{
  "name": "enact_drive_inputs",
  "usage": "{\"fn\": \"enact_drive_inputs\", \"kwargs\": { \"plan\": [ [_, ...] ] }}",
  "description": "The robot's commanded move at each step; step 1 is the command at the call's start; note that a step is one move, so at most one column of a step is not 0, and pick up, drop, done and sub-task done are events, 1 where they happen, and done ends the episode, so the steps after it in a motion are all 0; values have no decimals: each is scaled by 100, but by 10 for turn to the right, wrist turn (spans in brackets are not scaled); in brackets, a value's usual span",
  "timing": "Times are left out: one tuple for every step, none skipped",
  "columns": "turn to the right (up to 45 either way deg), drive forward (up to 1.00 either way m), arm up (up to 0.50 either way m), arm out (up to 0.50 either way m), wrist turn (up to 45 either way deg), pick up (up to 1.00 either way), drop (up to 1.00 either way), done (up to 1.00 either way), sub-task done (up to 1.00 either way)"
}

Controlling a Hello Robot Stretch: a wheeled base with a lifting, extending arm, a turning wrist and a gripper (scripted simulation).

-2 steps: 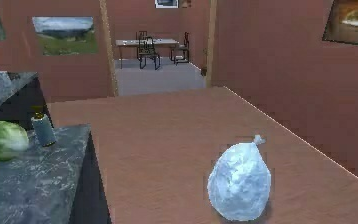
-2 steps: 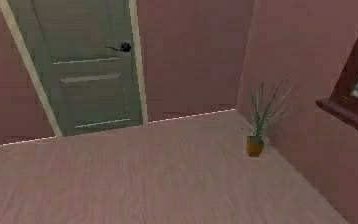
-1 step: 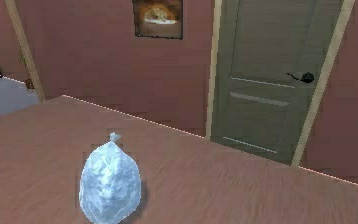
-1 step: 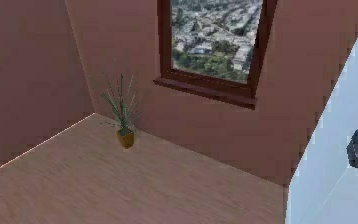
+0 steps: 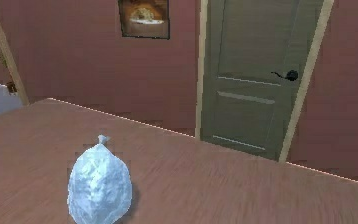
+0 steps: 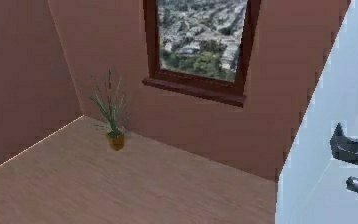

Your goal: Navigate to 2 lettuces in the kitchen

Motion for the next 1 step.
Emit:
{"fn": "enact_drive_inputs", "kwargs": {
  "plan": [
    [0,100,0,0,0,0,0,0,0]
  ]
}}
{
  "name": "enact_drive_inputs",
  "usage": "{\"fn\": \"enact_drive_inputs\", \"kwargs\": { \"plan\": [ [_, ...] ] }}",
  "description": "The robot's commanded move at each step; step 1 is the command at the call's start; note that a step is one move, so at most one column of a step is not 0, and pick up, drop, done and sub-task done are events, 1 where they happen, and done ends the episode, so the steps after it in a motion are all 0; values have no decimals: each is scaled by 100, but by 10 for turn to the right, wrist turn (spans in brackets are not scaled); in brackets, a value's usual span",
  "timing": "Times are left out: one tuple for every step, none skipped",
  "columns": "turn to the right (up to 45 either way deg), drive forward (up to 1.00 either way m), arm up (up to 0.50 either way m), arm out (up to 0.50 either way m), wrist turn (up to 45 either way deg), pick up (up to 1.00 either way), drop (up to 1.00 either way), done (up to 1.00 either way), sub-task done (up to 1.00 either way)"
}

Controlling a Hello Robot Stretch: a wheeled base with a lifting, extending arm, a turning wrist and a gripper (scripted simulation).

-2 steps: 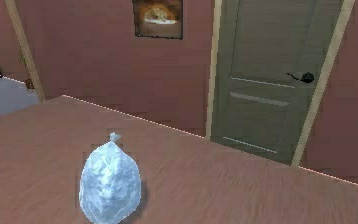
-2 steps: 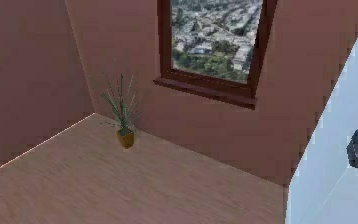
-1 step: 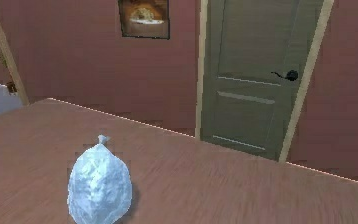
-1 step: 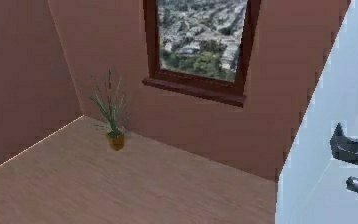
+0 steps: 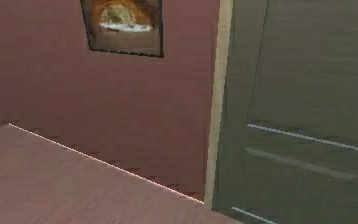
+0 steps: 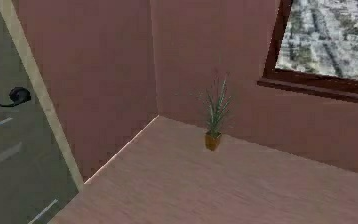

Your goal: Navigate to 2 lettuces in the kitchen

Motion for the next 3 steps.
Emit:
{"fn": "enact_drive_inputs", "kwargs": {
  "plan": [
    [210,0,0,0,0,0,0,0,0],
    [0,10,0,0,0,0,0,0,0],
    [-300,0,0,0,0,0,0,0,0]
  ]
}}
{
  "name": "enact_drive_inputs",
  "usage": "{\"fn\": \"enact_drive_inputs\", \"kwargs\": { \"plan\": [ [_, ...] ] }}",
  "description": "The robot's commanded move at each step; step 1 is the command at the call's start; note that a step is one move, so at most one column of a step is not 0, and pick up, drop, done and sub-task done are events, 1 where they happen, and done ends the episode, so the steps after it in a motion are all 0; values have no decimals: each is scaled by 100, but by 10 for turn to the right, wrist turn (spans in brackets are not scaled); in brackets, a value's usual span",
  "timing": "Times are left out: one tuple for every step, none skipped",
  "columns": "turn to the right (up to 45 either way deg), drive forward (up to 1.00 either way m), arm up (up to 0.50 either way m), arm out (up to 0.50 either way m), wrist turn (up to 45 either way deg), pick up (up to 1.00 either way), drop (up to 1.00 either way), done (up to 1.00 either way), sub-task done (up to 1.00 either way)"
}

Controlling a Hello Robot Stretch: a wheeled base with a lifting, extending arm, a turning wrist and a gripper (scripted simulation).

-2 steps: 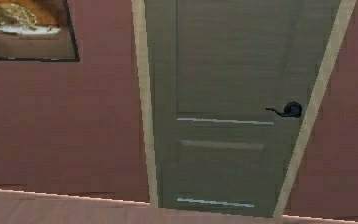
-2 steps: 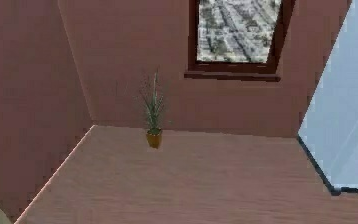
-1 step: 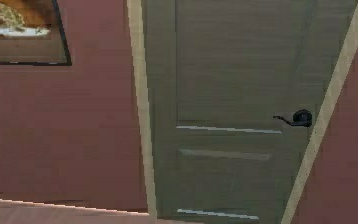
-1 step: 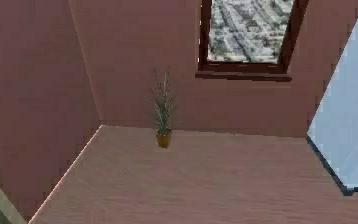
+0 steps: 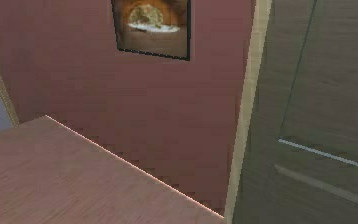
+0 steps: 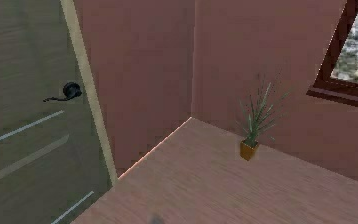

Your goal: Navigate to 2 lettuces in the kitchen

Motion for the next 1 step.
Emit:
{"fn": "enact_drive_inputs", "kwargs": {
  "plan": [
    [-30,0,0,0,0,0,0,0,0]
  ]
}}
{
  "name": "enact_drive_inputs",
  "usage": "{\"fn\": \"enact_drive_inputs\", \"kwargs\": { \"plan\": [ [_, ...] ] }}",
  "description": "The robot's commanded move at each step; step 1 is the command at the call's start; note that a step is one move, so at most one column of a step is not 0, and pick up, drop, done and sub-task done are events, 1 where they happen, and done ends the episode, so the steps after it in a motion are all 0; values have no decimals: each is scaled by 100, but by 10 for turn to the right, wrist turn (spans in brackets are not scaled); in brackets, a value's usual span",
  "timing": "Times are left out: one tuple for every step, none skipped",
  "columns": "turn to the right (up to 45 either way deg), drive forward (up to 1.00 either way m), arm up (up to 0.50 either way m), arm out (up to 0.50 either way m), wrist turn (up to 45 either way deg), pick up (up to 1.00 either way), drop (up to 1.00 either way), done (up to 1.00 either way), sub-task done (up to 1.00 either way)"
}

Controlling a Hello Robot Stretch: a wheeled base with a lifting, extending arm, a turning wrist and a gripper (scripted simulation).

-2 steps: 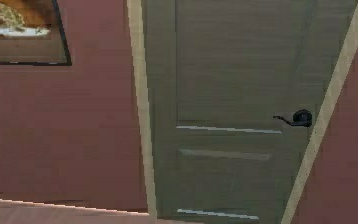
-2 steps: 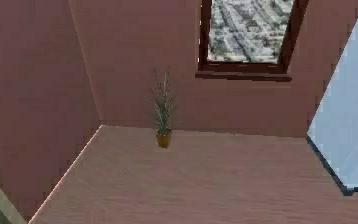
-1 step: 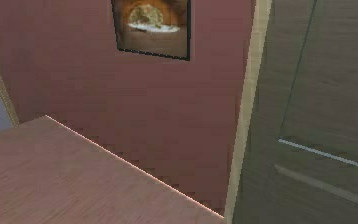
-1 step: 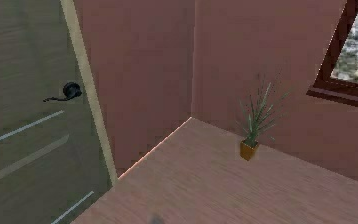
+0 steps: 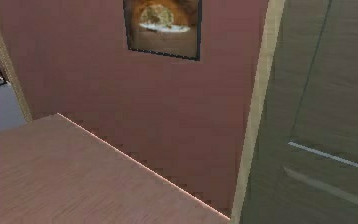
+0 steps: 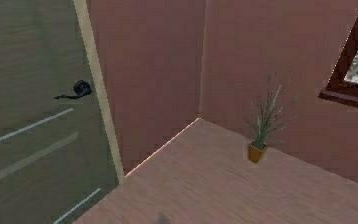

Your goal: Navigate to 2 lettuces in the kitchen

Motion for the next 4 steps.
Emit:
{"fn": "enact_drive_inputs", "kwargs": {
  "plan": [
    [0,45,0,0,0,0,0,0,0],
    [90,0,0,0,0,0,0,0,0],
    [0,30,0,0,0,0,0,0,0],
    [-450,0,0,0,0,0,0,0,0]
  ]
}}
